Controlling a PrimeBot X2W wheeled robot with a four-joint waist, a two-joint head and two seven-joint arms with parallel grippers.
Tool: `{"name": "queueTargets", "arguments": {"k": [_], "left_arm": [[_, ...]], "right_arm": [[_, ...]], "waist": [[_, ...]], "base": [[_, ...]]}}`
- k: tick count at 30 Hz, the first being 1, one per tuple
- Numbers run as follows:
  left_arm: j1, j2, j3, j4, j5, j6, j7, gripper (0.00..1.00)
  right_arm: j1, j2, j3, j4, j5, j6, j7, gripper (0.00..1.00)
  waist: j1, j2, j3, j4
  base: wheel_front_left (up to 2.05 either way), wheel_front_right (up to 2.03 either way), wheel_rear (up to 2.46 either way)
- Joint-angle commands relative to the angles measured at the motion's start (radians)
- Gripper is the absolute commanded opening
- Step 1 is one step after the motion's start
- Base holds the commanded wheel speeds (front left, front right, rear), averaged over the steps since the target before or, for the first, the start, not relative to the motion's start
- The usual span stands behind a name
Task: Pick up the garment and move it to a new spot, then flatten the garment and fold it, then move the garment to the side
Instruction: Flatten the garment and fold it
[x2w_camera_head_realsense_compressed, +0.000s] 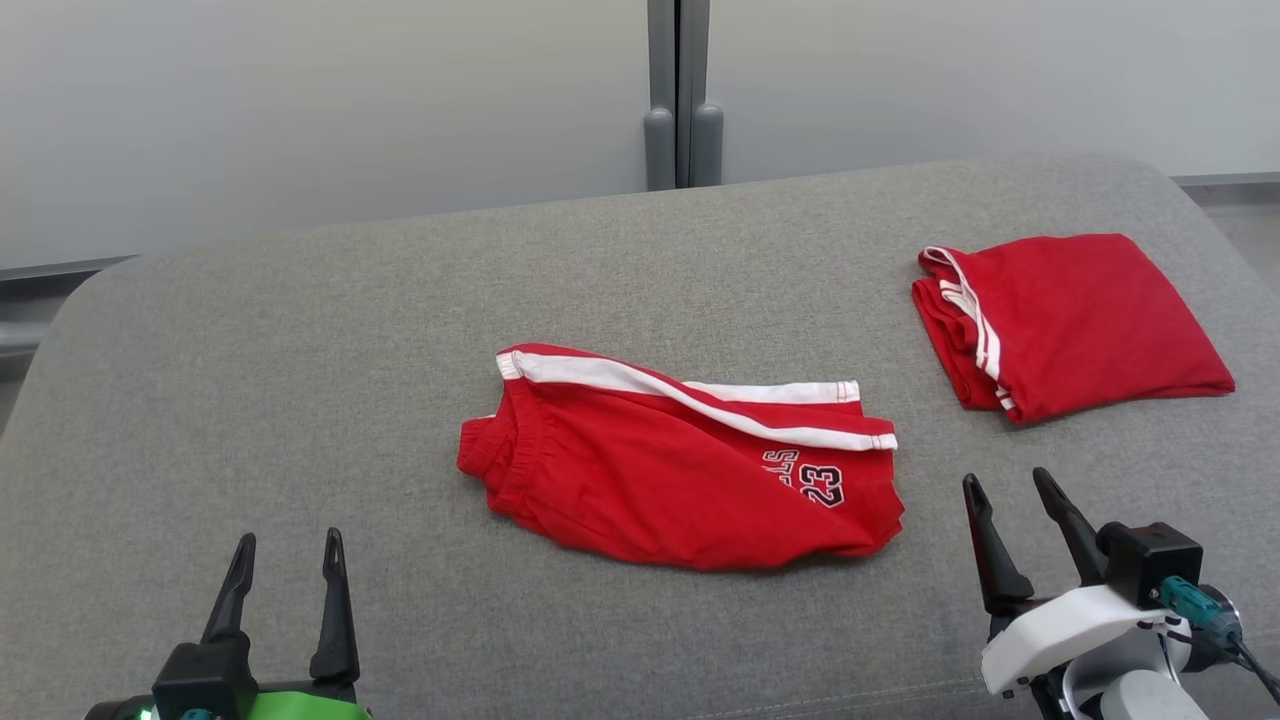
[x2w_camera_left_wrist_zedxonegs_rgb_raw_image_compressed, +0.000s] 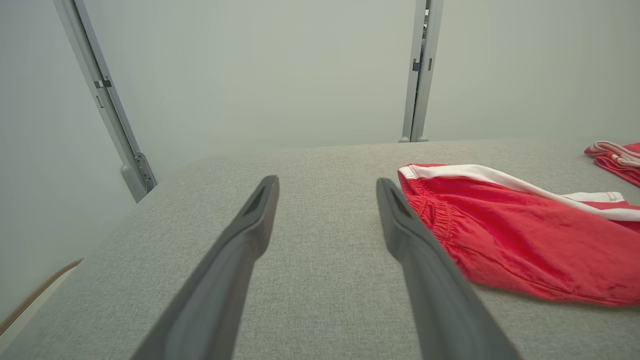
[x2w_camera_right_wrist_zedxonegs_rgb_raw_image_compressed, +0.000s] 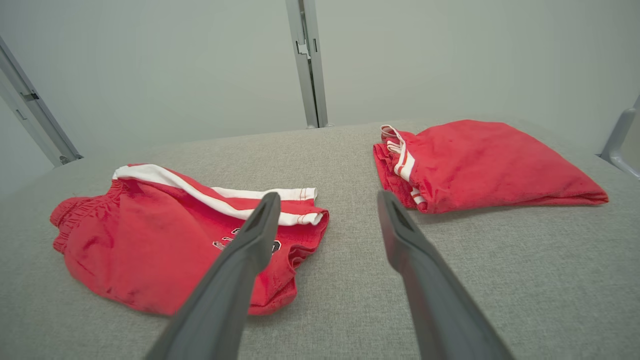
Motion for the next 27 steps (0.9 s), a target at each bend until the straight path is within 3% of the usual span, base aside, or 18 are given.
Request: {"name": "queueTargets", "arguments": {"k": [1, 14, 27], "left_arm": [[0.005, 0.005, 0.004, -0.001, 0.011, 0.005, -0.003, 1.0], [-0.023, -0.006, -0.011, 0.009, 0.006, -0.006, -0.003, 1.0], [-0.04, -0.014, -0.038, 0.028, 0.003, -0.011, -0.003, 1.0]], "right_arm": [[0.003, 0.0, -0.001, 0.01, -0.003, -0.001, -0.004, 1.0], [-0.113, -0.015, 0.066, 0.178, 0.007, -0.001, 0.001, 1.0], [-0.286, 0.002, 0.199, 0.416, 0.055, -0.001, 0.01, 1.0]], "waist": [[0.0, -0.0001, 0.002, 0.0], [0.0, -0.0001, 0.018, 0.026], [0.0, -0.0001, 0.037, 0.079]], "base": [[0.0, 0.0, 0.0], [0.0, 0.0, 0.0], [0.0, 0.0, 0.0]]}}
